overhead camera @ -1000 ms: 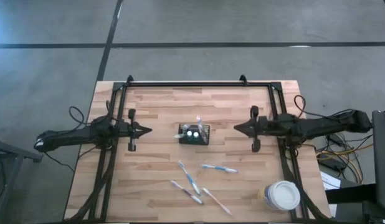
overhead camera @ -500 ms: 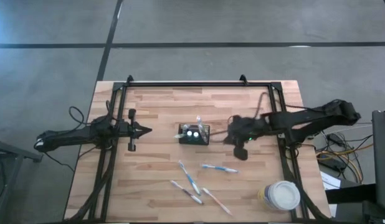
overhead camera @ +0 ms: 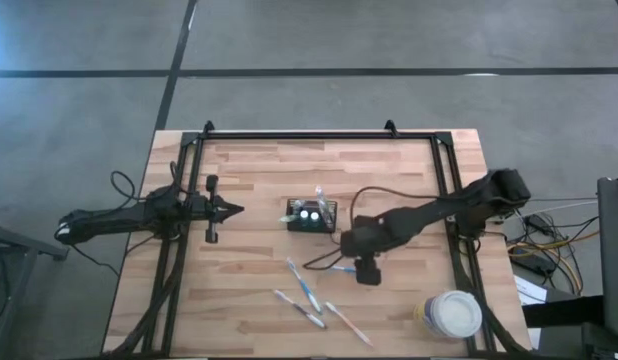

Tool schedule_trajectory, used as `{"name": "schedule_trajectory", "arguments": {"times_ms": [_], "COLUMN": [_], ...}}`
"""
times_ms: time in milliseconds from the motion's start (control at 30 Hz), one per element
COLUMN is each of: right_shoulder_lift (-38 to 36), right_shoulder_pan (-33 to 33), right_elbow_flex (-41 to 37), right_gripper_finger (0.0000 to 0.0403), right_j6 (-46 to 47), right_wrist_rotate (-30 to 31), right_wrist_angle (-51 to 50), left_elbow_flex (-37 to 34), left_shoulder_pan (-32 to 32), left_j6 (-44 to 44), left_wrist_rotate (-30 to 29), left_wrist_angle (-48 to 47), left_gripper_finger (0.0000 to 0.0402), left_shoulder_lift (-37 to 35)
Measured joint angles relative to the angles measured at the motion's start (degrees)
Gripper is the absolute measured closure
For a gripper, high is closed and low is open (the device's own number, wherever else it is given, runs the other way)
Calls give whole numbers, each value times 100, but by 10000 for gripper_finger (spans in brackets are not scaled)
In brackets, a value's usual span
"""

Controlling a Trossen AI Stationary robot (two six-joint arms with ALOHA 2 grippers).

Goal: Pick & Place toothbrushing station
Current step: Put the right blue toothbrush into the black wire organizer

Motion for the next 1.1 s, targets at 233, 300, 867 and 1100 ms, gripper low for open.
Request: {"name": "schedule_trajectory", "arguments": {"times_ms": [233, 300, 867, 1100], "right_shoulder_lift": [584, 684, 1345, 1551], "right_shoulder_pan": [223, 248, 558, 532], "right_elbow_flex": [-32, -31, -123, -165], "right_gripper_finger": [188, 186, 186, 222], "right_j6": [216, 218, 214, -107], "right_wrist_rotate": [0, -1, -37, -91], "right_wrist_angle": [53, 59, 471, 482], "left_elbow_flex": [0, 0, 7, 7], "left_shoulder_pan": [0, 0, 0, 0], "left_j6": [-39, -74, -235, -151], "left_wrist_rotate": [0, 0, 16, 17], "left_wrist_angle": [-20, -45, 67, 107], "left_gripper_finger": [392, 392, 390, 390], "left_shoulder_lift": [0, 0, 0, -4]}}
